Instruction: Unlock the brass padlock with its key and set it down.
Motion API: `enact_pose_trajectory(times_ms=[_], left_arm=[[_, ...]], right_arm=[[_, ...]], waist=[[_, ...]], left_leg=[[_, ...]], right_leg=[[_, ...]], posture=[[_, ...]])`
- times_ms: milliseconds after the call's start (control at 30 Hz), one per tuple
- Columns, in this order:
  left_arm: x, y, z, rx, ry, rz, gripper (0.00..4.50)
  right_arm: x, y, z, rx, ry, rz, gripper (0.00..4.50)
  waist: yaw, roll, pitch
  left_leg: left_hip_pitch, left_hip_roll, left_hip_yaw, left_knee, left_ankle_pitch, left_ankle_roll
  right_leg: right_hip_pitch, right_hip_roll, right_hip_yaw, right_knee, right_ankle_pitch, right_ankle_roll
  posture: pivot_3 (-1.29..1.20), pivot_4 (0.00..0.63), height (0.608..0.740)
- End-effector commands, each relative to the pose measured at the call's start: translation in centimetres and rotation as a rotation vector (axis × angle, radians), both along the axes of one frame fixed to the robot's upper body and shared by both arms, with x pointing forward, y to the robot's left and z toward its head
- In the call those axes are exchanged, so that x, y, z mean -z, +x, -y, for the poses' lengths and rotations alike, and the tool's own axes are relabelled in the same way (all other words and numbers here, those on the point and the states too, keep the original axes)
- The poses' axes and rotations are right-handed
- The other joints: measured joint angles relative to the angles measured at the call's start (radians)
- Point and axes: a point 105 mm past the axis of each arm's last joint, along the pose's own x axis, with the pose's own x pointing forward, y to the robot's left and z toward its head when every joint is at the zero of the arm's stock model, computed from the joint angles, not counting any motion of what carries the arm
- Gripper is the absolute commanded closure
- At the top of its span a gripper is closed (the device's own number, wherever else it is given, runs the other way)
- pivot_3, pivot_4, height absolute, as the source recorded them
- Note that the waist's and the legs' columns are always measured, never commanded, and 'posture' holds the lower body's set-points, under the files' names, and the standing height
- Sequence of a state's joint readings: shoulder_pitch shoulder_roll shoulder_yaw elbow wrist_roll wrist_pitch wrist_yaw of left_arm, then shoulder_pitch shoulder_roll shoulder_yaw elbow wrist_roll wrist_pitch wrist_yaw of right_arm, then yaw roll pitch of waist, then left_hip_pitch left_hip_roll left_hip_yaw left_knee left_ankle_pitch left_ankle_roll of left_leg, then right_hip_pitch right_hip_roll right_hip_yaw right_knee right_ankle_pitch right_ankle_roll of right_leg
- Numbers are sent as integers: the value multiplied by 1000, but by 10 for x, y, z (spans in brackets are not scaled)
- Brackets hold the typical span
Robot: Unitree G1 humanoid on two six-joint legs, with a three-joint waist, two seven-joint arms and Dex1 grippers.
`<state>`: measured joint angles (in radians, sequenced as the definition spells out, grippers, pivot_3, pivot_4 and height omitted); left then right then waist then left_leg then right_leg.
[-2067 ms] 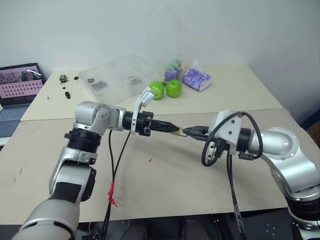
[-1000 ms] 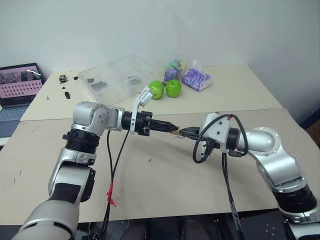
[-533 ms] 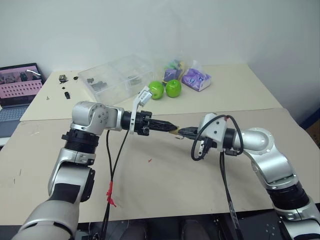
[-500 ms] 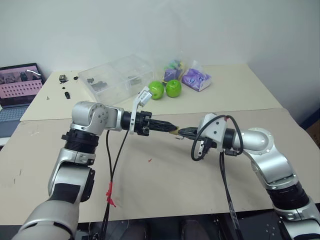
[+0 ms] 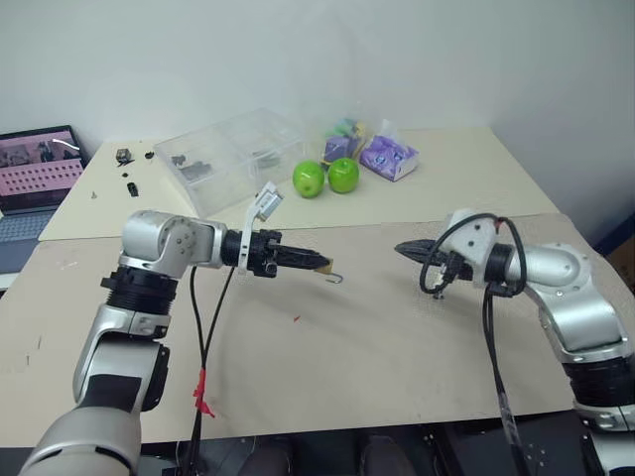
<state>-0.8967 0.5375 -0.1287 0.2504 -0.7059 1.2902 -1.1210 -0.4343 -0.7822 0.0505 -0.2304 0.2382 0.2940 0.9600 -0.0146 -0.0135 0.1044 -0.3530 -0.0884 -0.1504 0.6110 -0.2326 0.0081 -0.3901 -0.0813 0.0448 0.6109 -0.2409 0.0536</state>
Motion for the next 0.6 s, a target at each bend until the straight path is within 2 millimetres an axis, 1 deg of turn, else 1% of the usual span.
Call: enact_pose_trajectory(times_ms=[33,67,100,133,167,200,267,300,333,467,600], left_arm=[[-10,-2,0,20,-10,44,4488],[-9,-3,0,21,-9,43,4488],[-9,-3,0,22,-8,40,4488],[-7,-3,1,25,-6,35,4488],[-6,-4,1,26,-4,32,4488],[-4,-5,2,32,-3,24,4488],[-2,-8,2,41,-2,12,4488],[-1,-9,3,45,-3,4,4488],[1,-9,4,46,-6,-7,4488],[17,-12,11,51,3,-71,4488],[36,-11,21,36,30,-135,4488]], right_arm=[[-18,-19,-21,-117,27,4,3080],[-18,-24,-26,-141,26,-8,2801],[-18,-28,-31,-162,23,-22,2359],[-18,-33,-34,-183,16,-37,2042],[-18,-36,-37,-196,8,-47,1768],[-17,-39,-39,-210,0,-64,1345],[-17,-43,-41,-222,-7,-83,672],[-17,-44,-41,-224,-10,-88,263],[-16,-44,-41,-224,-13,-93,46],[-4,-46,-36,-195,-76,-110,46],[3,-48,-32,-172,-91,-128,46]], waist=[[0,0,0],[0,0,0],[0,0,0],[0,0,0],[1,0,0],[1,0,0],[1,0,0],[1,0,0],[1,0,0],[4,0,0],[6,0,0]], left_leg=[[0,0,0,0,0,0],[0,0,0,0,0,0],[0,0,0,0,0,0],[0,0,0,0,0,0],[0,0,0,0,0,0],[0,-1,0,0,0,0],[0,-1,0,1,0,0],[0,-1,0,1,0,0],[0,-1,0,1,0,0],[0,-1,0,1,0,0],[-1,-1,0,1,0,1]], right_leg=[[0,0,0,0,0,0],[0,0,0,0,0,0],[0,-1,0,0,0,0],[0,-1,0,0,0,0],[0,-1,0,0,0,0],[0,-1,0,0,0,0],[0,-1,0,0,0,0],[0,-1,0,0,0,0],[0,-1,0,0,0,0],[0,-1,0,0,0,0],[1,-2,0,-1,0,0]], posture=[[0,150,740],[0,150,740],[0,150,740],[0,150,740],[0,150,740],[0,150,740],[0,150,740],[0,150,740],[0,150,740],[0,150,740],[0,150,740]])
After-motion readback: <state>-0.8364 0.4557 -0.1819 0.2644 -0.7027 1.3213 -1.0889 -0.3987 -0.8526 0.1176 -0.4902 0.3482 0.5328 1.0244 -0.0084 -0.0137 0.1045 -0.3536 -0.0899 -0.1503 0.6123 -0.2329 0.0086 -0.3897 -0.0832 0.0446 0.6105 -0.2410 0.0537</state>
